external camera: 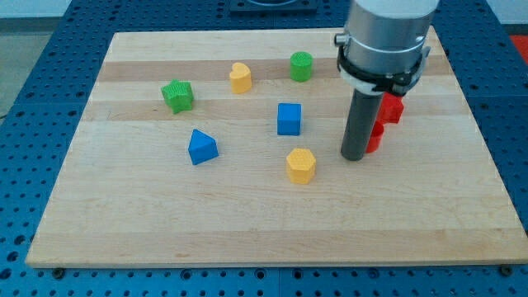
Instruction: Move the green circle into the red star
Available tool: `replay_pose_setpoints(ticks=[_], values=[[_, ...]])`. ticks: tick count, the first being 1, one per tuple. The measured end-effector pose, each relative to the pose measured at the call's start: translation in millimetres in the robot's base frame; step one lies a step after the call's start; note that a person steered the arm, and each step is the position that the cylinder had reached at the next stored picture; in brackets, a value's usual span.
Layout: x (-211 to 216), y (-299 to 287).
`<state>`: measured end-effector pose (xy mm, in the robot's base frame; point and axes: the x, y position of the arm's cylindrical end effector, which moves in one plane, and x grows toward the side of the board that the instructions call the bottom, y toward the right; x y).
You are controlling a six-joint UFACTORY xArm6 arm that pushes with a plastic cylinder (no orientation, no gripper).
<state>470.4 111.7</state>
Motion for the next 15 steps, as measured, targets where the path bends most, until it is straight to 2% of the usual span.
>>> replay_pose_setpoints(ticks=[1, 2, 3, 4, 6, 7, 8, 9, 10, 11, 12, 13, 14, 15], values=[[-16.1, 7.2], [-23.5, -44.9], [-63.1, -87.1], [-119.0, -83.5], [-186.6, -87.9], [-230.7, -116.8], [-237.7, -74.4], [-193.7, -6.0], [-166.5, 21.0], [-201.2, 33.3], [-228.9, 6.1], [-202.5, -35.6], [-170.6, -43.1], [-114.3, 9.2]])
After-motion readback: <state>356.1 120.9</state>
